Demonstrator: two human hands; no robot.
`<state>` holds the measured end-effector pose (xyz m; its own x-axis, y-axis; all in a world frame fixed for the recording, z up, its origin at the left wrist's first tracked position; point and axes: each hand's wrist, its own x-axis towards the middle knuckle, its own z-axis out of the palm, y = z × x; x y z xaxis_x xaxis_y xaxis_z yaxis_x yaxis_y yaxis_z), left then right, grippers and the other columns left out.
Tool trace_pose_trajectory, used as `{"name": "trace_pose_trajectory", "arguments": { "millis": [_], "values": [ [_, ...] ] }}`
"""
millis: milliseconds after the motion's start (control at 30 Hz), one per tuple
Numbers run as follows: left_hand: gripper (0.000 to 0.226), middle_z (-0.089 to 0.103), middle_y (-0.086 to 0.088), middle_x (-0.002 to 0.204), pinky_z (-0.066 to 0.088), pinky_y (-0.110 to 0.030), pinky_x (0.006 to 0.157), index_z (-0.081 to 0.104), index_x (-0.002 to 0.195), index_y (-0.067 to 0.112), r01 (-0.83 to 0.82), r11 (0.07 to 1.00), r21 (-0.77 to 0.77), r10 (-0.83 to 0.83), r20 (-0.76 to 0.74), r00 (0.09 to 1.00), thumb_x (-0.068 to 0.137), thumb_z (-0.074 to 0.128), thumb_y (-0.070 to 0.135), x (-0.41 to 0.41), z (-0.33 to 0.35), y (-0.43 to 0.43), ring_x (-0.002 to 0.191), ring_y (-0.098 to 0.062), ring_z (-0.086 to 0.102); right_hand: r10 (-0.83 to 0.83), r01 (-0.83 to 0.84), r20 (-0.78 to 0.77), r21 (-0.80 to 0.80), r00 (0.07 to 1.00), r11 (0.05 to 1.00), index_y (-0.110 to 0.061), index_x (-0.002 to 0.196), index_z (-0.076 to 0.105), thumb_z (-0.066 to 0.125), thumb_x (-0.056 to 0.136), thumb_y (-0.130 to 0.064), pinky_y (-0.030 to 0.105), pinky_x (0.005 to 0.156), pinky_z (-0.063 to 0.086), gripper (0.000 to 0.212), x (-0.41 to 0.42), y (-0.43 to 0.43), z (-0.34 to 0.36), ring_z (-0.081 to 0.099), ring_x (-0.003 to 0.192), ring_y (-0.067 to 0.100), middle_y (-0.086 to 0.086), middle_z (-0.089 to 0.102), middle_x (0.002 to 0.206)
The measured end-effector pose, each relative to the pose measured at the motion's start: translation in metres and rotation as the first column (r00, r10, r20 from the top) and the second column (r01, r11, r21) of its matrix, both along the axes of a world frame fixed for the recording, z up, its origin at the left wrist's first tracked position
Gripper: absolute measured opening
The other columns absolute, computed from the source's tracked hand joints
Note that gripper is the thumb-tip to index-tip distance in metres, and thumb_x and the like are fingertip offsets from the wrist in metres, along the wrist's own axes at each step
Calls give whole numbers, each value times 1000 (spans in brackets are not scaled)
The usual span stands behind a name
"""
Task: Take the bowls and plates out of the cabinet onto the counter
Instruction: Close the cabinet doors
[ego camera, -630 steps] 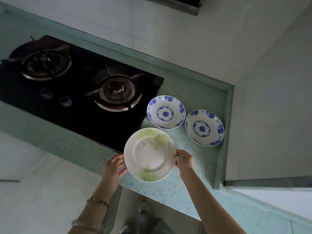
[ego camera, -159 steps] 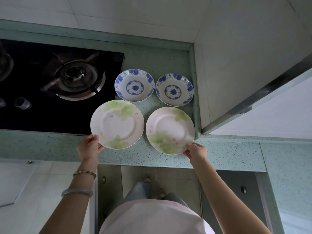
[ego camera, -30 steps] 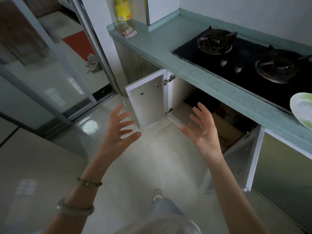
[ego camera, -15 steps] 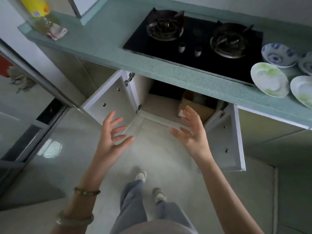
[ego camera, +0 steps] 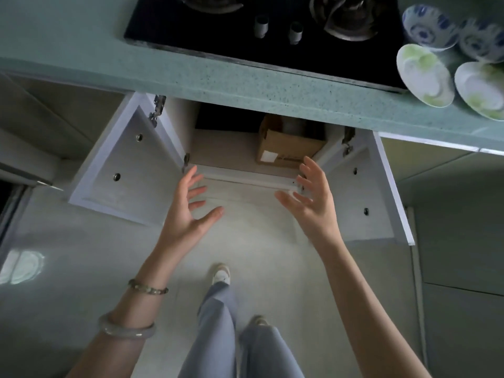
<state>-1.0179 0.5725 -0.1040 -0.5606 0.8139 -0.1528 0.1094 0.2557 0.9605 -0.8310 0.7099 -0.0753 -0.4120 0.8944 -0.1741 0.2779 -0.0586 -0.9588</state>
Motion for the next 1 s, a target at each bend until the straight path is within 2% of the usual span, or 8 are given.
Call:
{"name": "trace_pose_trajectory", "arguments": {
  "millis": [133,267,467,567,733,867,1000],
  "values": [
    [88,40,3,143,45,-22,98,24,147,25,35,999,-40,-35,7,999,77,76,12,0,-47,7,122,-4,49,-3,4,41,-6,999,1000,-25,143,35,78,77,-18,27,98,46,79,4,3,-41,47,125,10,-8,43,141],
    [88,40,6,142,45,-26,99,25,146,29,9,998,-69,-9,10,1000,76,78,17,8,-111,13,123,-3,49,-6,6,62,-2,998,1000,-27,142,35,78,76,-18,32,99,46,79,10,1,-105,47,125,12,-6,43,142],
    [93,40,11,143,42,-23,101,24,146,33,44,997,-65,-45,-17,999,69,75,41,20,-230,19,125,0,46,7,-7,41,8,999,1000,-33,139,35,78,76,-23,24,96,44,77,5,3,-228,45,126,7,-15,42,137],
    [93,40,10,144,42,-25,103,25,146,29,11,1000,-27,-12,-42,999,69,76,36,11,-300,22,126,-1,46,32,-33,9,53,999,998,-29,141,35,78,77,-23,23,98,43,78,-5,7,-293,45,126,6,-15,42,137],
    [94,39,7,146,41,-18,101,25,148,21,-16,999,32,20,-111,994,71,79,25,-6,-394,29,125,-1,46,91,-89,-11,133,996,987,-28,144,32,78,77,-26,27,102,44,81,-21,16,-379,44,128,6,-9,40,144],
    [92,36,5,148,38,-12,99,24,149,18,-28,997,68,39,-169,985,76,79,15,-13,-435,33,127,-2,44,129,-122,-33,162,991,979,-28,145,30,77,76,-29,36,106,42,82,-29,22,-418,42,129,7,-9,39,145],
    [92,34,3,149,38,-16,103,22,149,18,-54,994,95,73,-210,975,76,78,14,-16,-451,29,129,-6,43,188,-176,-54,180,981,968,-26,145,30,76,78,-21,37,108,41,82,-40,22,-438,42,130,8,-7,37,146]
  ]
}}
